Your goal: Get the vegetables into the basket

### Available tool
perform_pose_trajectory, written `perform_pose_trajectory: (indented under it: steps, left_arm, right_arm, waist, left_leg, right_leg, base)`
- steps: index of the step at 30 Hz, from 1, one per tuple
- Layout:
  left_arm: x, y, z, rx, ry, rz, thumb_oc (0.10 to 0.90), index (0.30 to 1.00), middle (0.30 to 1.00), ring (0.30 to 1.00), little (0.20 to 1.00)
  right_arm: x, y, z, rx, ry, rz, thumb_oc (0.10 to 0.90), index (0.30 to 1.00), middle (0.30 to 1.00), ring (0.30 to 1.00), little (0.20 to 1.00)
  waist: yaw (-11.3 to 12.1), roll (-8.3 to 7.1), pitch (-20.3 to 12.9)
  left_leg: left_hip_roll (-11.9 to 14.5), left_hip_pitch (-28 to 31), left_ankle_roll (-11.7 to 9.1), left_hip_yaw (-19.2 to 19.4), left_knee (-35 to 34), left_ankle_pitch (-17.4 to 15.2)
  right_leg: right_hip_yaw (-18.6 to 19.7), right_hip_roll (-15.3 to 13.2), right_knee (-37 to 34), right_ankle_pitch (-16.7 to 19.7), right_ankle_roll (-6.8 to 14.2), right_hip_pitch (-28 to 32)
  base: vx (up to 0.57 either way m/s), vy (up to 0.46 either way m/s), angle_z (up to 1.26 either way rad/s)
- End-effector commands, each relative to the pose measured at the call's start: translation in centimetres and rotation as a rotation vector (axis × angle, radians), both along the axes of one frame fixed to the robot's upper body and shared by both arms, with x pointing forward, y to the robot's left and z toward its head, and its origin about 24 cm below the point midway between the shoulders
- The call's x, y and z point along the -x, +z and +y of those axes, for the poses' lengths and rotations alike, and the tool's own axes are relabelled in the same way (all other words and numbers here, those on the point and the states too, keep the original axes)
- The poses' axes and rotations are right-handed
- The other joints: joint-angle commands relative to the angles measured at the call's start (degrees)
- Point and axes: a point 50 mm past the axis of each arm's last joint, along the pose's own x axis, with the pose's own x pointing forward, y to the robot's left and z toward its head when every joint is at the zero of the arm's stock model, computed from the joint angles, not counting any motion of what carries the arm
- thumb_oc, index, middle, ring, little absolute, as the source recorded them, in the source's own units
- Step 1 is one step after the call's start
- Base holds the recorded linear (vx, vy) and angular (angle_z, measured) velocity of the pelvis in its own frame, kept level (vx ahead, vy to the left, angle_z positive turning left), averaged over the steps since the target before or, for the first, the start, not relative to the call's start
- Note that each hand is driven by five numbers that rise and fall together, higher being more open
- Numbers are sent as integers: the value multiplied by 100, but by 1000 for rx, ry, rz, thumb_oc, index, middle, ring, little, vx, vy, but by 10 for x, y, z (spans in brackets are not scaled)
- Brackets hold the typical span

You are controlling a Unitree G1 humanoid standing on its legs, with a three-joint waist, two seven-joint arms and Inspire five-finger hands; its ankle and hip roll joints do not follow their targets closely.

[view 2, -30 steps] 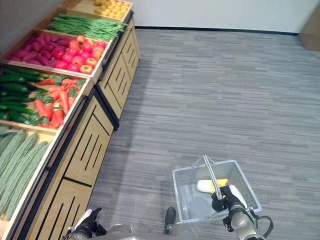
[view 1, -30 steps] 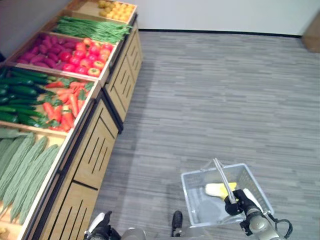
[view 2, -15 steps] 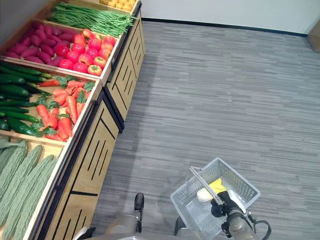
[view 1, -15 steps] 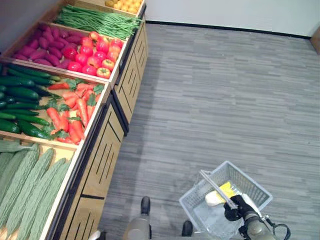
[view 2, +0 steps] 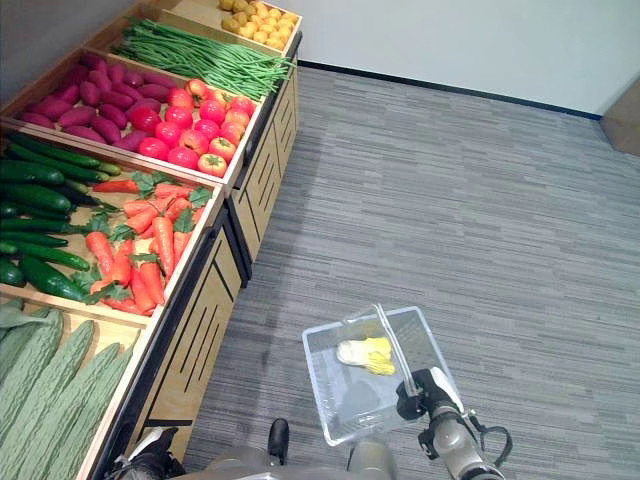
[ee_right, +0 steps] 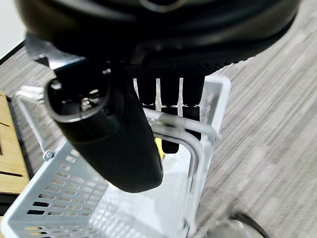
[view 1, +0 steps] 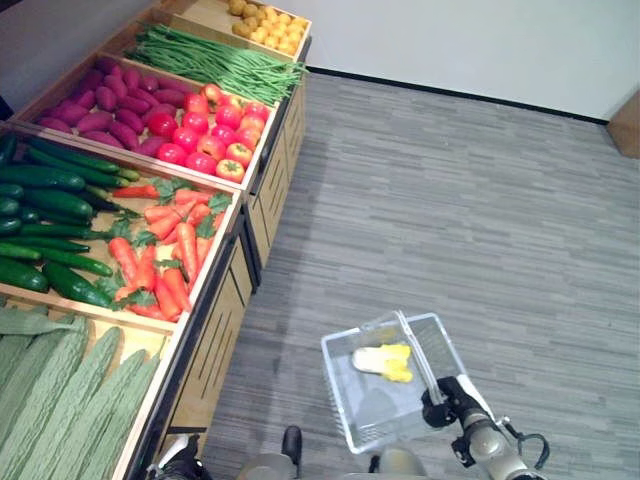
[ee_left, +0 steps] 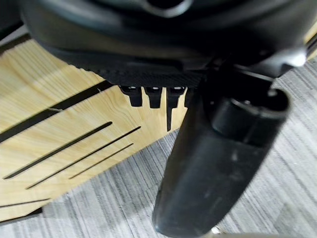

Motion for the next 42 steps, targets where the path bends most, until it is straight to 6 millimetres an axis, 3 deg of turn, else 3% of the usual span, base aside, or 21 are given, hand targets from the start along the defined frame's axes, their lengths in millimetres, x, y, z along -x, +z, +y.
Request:
perform_pose_trajectory:
  steps: [1,2,4,6,9,15,18,20,21,23,24,25,26,27,28,29,31,33,37,42]
  left_arm:
    - [-18,9,10,-42,-29,-71,900,1000,1000,1000,1000]
    - [-33,13,6,-43,-84,-117,900,1000,1000,1000,1000]
    - [-39,15,5,-36,-101,-140,900,1000,1000,1000,1000]
    - [-42,16,4,-28,-101,-152,900,1000,1000,1000,1000]
    - [-48,18,3,-25,-86,-191,900,1000,1000,1000,1000]
    - [-48,17,0,-3,-10,-218,900,1000,1000,1000,1000]
    - [-44,15,0,-7,1,-195,900,1000,1000,1000,1000]
    - [-27,8,0,-21,11,-117,900,1000,1000,1000,1000]
    - [-27,8,0,-21,11,-117,900,1000,1000,1000,1000]
    - [-9,2,0,-32,7,-41,900,1000,1000,1000,1000]
    - [-9,2,0,-32,6,-40,900,1000,1000,1000,1000]
    - [-2,0,-2,-29,5,-12,900,1000,1000,1000,1000]
    - [-2,0,-2,-29,5,-12,900,1000,1000,1000,1000]
    - [2,-1,-2,-27,1,2,900,1000,1000,1000,1000]
    - [5,-2,-4,-25,-1,14,900,1000,1000,1000,1000]
    - [10,-4,-5,-20,-2,27,900,1000,1000,1000,1000]
    - [13,-4,-5,-17,2,34,900,1000,1000,1000,1000]
    - [17,-5,-5,-13,10,44,900,1000,1000,1000,1000]
    - [29,-6,-1,-20,23,74,900,1000,1000,1000,1000]
    - [21,-2,6,-38,44,40,900,1000,1000,1000,1000]
  right_arm:
    - [-34,34,-22,70,25,-195,400,300,300,300,300]
    - [-36,35,-21,75,32,-203,400,300,300,300,300]
    - [-37,36,-20,77,46,-207,400,300,300,300,300]
    - [-37,36,-19,75,55,-208,400,300,300,300,300]
    - [-28,30,-20,72,57,-169,400,300,300,300,300]
    - [-31,37,-31,86,39,-195,400,300,300,300,300]
    - [-32,40,-36,100,20,-203,400,300,300,300,300]
    - [-25,38,-44,119,-11,-191,400,300,300,300,300]
    - [-25,38,-44,119,-11,-191,400,300,300,300,300]
    - [-16,37,-52,130,-42,-178,400,300,300,300,300]
    - [-15,37,-52,131,-42,-177,400,300,300,300,300]
    - [-13,37,-53,135,-53,-180,400,300,300,300,300]
    - [-13,37,-54,135,-53,-180,400,300,300,300,300]
    - [-13,38,-53,135,-53,-190,400,300,300,300,300]
    - [-14,39,-52,133,-50,-195,400,300,300,300,300]
    - [-16,40,-50,139,-39,-199,400,300,300,300,300]
    - [-18,41,-49,138,-27,-205,400,300,300,300,300]
    - [-16,38,-49,141,-29,-189,400,300,300,300,300]
    - [-13,29,-40,112,-50,-163,400,300,300,300,300]
    - [-19,28,-29,96,-16,-163,400,300,300,300,300]
  waist:
    - [-119,42,164]
    - [-244,24,188]
    - [-295,16,190]
    - [-329,16,176]
    - [-319,-22,-51]
    - [-277,89,-140]
    - [-282,98,-103]
    - [-303,66,-21]
    - [-302,67,-22]
    - [-268,80,10]
    - [-274,77,3]
    - [-275,108,-14]
    - [-280,105,-23]
    - [-279,142,-26]
    - [-264,143,-43]
    - [-156,152,-21]
    - [-100,144,-8]
    - [-64,143,-20]
    - [10,-7,-150]
    - [95,-123,-150]
  left_leg:
    - [226,39,-533,-345,347,-314]
    - [269,202,-618,-505,349,-447]
    - [312,322,-674,-590,352,-530]
    - [391,436,-739,-657,334,-589]
    - [632,610,-889,-827,391,-670]
    - [1037,365,-1192,-1105,998,-20]
    - [1061,180,-1241,-909,1324,179]
    - [1145,-157,-1273,-174,1667,350]
    - [1146,-163,-1273,-175,1680,342]
    - [1109,-475,-1212,502,1184,185]
    - [1100,-470,-1208,500,1170,190]
    - [949,-617,-1145,757,902,94]
    - [941,-621,-1140,755,894,98]
    - [886,-784,-1114,983,761,207]
    - [843,-863,-1105,1059,676,271]
    - [869,-1087,-1153,1076,475,552]
    - [884,-1113,-1170,1013,398,636]
    - [869,-1055,-1135,1007,360,586]
    - [717,-781,-923,1089,102,464]
    - [614,-686,-811,1135,-48,391]
  right_leg:
    - [-53,83,-1355,1354,28,168]
    - [238,82,-1875,1559,117,17]
    - [371,98,-2057,1678,172,-56]
    - [396,114,-2107,1739,209,-45]
    - [175,265,-2059,1541,100,188]
    - [-339,557,-1945,1145,-208,489]
    - [-472,553,-1984,1054,-295,633]
    - [-755,495,-2085,912,-389,932]
    - [-756,496,-2089,913,-388,935]
    - [-1089,408,-2278,864,-338,1140]
    - [-1095,401,-2287,865,-333,1145]
    - [-1231,362,-2323,849,-296,1185]
    - [-1234,355,-2323,847,-292,1179]
    - [-1319,369,-2329,821,-300,1213]
    - [-1341,377,-2342,800,-294,1237]
    - [-1336,429,-2404,761,-276,1343]
    - [-1322,439,-2398,731,-266,1390]
    - [-1315,438,-2361,681,-244,1441]
    - [-1212,261,-2206,673,-113,1502]
    - [-1182,123,-2130,785,16,1422]
  base:
    - [300,-169,30]
    - [301,-168,49]
    - [280,-168,47]
    - [292,-241,51]
    - [296,-302,75]
    - [194,-279,35]
    - [107,-175,25]
    - [72,-142,43]
    - [50,-88,50]
    - [74,-78,65]
    - [94,-40,67]
    - [52,2,76]
    - [79,9,68]
    - [66,27,58]
    - [152,69,51]
    - [123,58,40]
    - [104,56,15]
    - [146,126,-22]
    - [176,183,-14]
    - [70,127,5]
